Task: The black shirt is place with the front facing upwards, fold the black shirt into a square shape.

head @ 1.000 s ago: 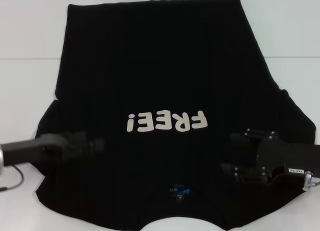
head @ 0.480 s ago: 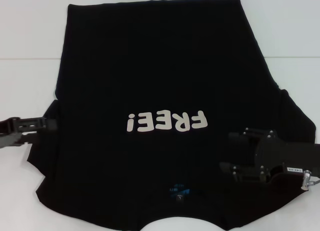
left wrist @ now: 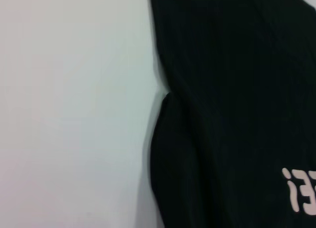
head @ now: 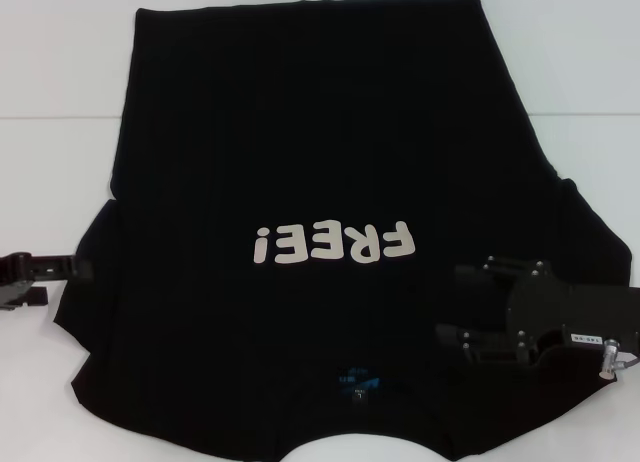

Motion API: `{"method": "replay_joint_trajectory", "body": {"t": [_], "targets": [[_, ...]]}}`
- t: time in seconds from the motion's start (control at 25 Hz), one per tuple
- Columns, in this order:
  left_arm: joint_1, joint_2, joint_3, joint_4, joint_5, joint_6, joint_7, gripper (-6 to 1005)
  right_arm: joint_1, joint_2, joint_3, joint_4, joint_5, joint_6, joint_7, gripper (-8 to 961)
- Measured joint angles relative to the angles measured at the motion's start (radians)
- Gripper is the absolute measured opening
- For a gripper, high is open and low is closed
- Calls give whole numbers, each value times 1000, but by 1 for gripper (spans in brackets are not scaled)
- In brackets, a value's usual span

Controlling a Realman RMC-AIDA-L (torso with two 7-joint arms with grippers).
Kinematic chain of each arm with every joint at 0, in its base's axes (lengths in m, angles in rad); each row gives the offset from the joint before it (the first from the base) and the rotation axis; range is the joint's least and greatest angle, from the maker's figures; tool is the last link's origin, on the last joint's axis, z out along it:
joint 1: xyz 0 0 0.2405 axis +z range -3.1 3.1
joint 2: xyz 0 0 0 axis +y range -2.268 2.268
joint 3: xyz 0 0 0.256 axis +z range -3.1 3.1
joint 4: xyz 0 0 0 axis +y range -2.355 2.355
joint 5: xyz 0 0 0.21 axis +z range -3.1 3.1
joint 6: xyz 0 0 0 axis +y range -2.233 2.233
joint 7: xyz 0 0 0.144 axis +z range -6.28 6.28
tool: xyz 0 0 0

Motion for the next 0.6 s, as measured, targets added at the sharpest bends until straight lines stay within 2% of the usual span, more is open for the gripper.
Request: {"method": "replay_joint_trajectory", "body": {"t": [0.6], "targets": [[-8,-6,31,-33,8,-33,2,830,0,-1,-3,-4,1,-6,14,824]]}}
